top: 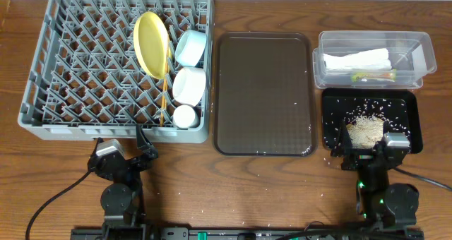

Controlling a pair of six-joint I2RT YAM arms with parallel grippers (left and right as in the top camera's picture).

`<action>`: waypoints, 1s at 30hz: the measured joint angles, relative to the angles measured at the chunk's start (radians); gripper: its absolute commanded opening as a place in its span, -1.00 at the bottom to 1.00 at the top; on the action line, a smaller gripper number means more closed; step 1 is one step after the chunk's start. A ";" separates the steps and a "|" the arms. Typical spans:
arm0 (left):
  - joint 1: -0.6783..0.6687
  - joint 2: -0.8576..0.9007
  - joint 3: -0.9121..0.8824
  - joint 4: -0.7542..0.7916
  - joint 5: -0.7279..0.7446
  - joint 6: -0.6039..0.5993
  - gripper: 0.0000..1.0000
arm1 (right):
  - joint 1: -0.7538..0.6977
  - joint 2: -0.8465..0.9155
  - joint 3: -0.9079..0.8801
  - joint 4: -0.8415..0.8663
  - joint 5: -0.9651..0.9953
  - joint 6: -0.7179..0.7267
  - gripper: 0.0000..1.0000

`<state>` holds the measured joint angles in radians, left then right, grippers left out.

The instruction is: Sort waste into correct bins and load items into the dishwasher

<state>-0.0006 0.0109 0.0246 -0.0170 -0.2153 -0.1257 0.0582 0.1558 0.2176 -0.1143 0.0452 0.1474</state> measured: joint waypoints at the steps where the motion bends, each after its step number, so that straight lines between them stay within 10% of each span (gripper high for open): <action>1: 0.000 0.000 0.000 0.000 0.000 0.000 0.95 | 0.000 -0.019 -0.007 0.000 0.000 0.000 0.98; 30: 0.000 0.000 0.000 0.000 0.000 0.000 0.95 | 0.010 -0.144 -0.180 0.297 0.000 -0.025 0.98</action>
<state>-0.0006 0.0109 0.0246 -0.0174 -0.2150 -0.1261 0.0681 0.0116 0.0380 0.1829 0.0456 0.1226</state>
